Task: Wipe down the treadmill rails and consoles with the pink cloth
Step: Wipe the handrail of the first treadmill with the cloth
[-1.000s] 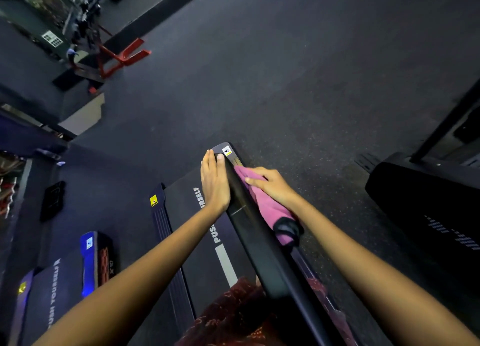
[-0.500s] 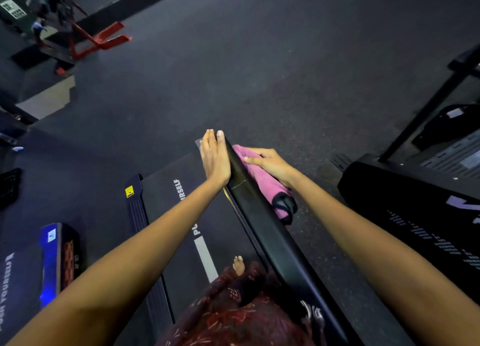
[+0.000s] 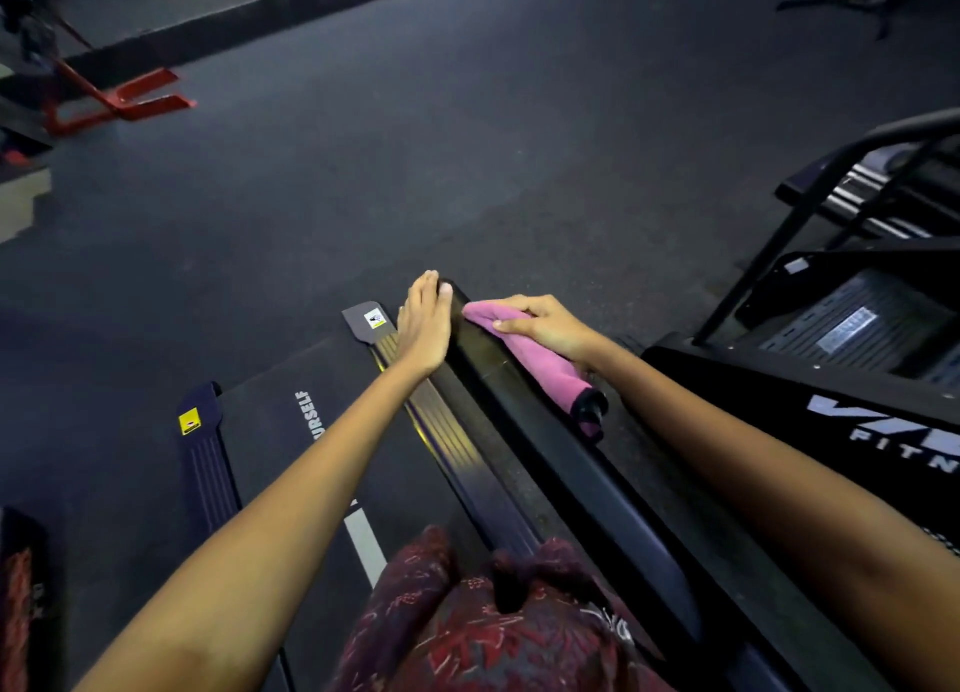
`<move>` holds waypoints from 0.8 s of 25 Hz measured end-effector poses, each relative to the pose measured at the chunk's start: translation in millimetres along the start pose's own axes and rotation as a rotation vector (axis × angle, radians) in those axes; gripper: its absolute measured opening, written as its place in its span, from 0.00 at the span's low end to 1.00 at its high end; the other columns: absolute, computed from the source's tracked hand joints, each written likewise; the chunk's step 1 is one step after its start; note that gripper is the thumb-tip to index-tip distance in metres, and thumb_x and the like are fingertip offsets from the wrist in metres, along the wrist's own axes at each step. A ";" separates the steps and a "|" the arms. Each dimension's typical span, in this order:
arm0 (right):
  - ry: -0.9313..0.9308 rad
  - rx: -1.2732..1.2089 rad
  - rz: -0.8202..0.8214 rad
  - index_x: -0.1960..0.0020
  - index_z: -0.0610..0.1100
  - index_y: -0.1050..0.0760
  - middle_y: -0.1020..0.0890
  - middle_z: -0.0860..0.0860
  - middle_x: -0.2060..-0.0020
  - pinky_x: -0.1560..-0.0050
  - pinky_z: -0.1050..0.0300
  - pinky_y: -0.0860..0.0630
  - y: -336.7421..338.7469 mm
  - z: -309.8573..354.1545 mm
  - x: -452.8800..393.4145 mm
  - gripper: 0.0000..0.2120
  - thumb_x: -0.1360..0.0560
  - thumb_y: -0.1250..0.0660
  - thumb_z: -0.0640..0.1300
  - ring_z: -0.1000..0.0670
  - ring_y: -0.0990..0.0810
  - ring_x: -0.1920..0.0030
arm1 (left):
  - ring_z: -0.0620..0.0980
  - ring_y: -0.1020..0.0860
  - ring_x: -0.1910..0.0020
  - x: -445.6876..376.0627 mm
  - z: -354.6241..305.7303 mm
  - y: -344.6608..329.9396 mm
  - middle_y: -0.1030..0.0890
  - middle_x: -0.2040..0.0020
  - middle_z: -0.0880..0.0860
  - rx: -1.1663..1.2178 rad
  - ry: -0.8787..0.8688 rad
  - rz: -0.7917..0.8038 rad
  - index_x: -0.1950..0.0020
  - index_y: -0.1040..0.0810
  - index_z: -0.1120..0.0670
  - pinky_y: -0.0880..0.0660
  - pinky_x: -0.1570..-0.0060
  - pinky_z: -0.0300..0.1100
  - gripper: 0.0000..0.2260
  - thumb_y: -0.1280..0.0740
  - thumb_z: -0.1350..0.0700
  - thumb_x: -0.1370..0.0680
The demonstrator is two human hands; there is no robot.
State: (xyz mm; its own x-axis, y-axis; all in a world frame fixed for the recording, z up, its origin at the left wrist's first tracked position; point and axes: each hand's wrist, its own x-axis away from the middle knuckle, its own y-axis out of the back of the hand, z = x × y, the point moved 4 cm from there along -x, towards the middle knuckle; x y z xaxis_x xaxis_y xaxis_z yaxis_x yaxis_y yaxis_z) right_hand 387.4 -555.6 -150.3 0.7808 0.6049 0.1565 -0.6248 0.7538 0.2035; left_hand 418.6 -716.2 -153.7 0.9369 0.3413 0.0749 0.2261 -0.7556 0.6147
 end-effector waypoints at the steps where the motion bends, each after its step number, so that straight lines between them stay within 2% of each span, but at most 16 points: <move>1: 0.031 0.083 -0.012 0.41 0.40 0.23 0.21 0.46 0.44 0.50 0.77 0.32 -2.0 5.2 -1.2 0.14 0.26 0.34 0.34 0.61 0.23 0.50 | 0.51 0.42 0.27 -2.8 0.4 3.0 0.41 0.26 0.52 -0.122 -0.050 0.020 0.25 0.43 0.56 0.51 0.27 0.50 0.21 0.48 0.53 0.18; 4: 0.113 0.368 0.068 0.44 0.38 0.21 0.25 0.44 0.42 0.44 0.75 0.37 -1.9 13.5 14.5 0.12 0.28 0.32 0.33 0.54 0.27 0.45 | 0.57 0.42 0.28 -10.1 -1.0 9.8 0.40 0.27 0.56 -0.281 -0.093 0.068 0.26 0.43 0.59 0.50 0.27 0.51 0.22 0.45 0.55 0.19; 7: 0.046 0.473 0.127 0.44 0.39 0.20 0.27 0.49 0.45 0.43 0.74 0.37 3.3 11.2 46.4 0.13 0.28 0.31 0.34 0.54 0.27 0.46 | 0.59 0.51 0.25 -10.6 1.0 3.2 0.43 0.25 0.56 -0.465 -0.229 0.087 0.25 0.44 0.58 0.56 0.27 0.54 0.22 0.49 0.54 0.18; 9: -0.011 0.442 0.012 0.41 0.42 0.21 0.26 0.50 0.45 0.44 0.70 0.34 1.0 13.5 61.8 0.15 0.28 0.31 0.36 0.54 0.26 0.46 | 0.58 0.53 0.24 -11.2 1.0 1.4 0.43 0.24 0.55 -0.585 -0.408 0.088 0.26 0.41 0.58 0.58 0.28 0.54 0.22 0.54 0.51 0.19; 11: -0.059 0.659 -0.161 0.40 0.50 0.22 0.24 0.52 0.44 0.43 0.58 0.31 -13.2 18.4 67.5 0.15 0.26 0.32 0.43 0.50 0.25 0.45 | 0.57 0.48 0.24 -14.7 -1.0 0.8 0.38 0.26 0.56 -0.680 -0.558 0.138 0.28 0.37 0.59 0.54 0.28 0.54 0.28 0.59 0.48 0.22; 12: -0.064 0.865 -0.257 0.40 0.54 0.22 0.24 0.54 0.43 0.46 0.53 0.32 -24.1 25.9 70.8 0.14 0.26 0.34 0.47 0.48 0.25 0.45 | 0.57 0.46 0.25 -16.7 -1.3 0.6 0.34 0.28 0.56 -0.692 -0.594 0.179 0.29 0.34 0.60 0.51 0.28 0.53 0.29 0.59 0.48 0.23; 13: 0.009 1.043 -0.328 0.42 0.57 0.21 0.23 0.54 0.44 0.51 0.51 0.32 -37.2 35.0 74.1 0.14 0.27 0.35 0.49 0.46 0.25 0.49 | 0.58 0.43 0.26 -18.1 -1.2 1.0 0.31 0.30 0.57 -0.695 -0.617 0.202 0.31 0.32 0.60 0.49 0.29 0.53 0.28 0.57 0.49 0.23; 16: 0.223 1.321 -0.297 0.51 0.58 0.18 0.18 0.52 0.50 0.64 0.53 0.31 -69.8 43.5 91.4 0.15 0.36 0.34 0.49 0.44 0.23 0.61 | 0.62 0.35 0.31 -17.7 0.0 5.4 0.25 0.37 0.59 -0.698 -0.663 0.197 0.39 0.26 0.61 0.42 0.32 0.56 0.23 0.52 0.50 0.22; 17: 0.186 1.336 -0.270 0.50 0.58 0.18 0.19 0.52 0.49 0.64 0.52 0.30 -66.9 43.1 97.6 0.16 0.36 0.33 0.48 0.44 0.23 0.61 | 0.62 0.34 0.33 -16.0 -1.0 6.5 0.24 0.39 0.60 -0.706 -0.682 0.192 0.41 0.25 0.61 0.41 0.33 0.57 0.21 0.51 0.51 0.21; 18: 0.065 1.301 -0.241 0.46 0.60 0.20 0.20 0.52 0.46 0.60 0.51 0.30 -58.7 44.3 102.7 0.16 0.33 0.33 0.47 0.44 0.23 0.57 | 0.62 0.34 0.33 -14.0 -3.0 6.9 0.24 0.39 0.59 -0.723 -0.678 0.205 0.41 0.26 0.61 0.41 0.33 0.57 0.20 0.51 0.51 0.20; 20: -0.270 1.179 -0.269 0.38 0.63 0.27 0.25 0.55 0.39 0.51 0.52 0.32 -47.6 49.1 110.3 0.18 0.26 0.36 0.49 0.46 0.27 0.47 | 0.63 0.36 0.32 -11.8 -6.9 6.0 0.26 0.37 0.59 -0.768 -0.652 0.249 0.38 0.28 0.61 0.44 0.32 0.57 0.19 0.50 0.52 0.18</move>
State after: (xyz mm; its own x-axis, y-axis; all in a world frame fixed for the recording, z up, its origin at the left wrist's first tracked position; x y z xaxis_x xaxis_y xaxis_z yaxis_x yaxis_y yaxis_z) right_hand 503.5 -537.4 -95.2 0.9469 0.2892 0.1405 -0.1675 0.0707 0.9833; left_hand 407.1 -720.9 -145.4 0.9479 -0.3173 -0.0300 -0.0106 -0.1253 0.9921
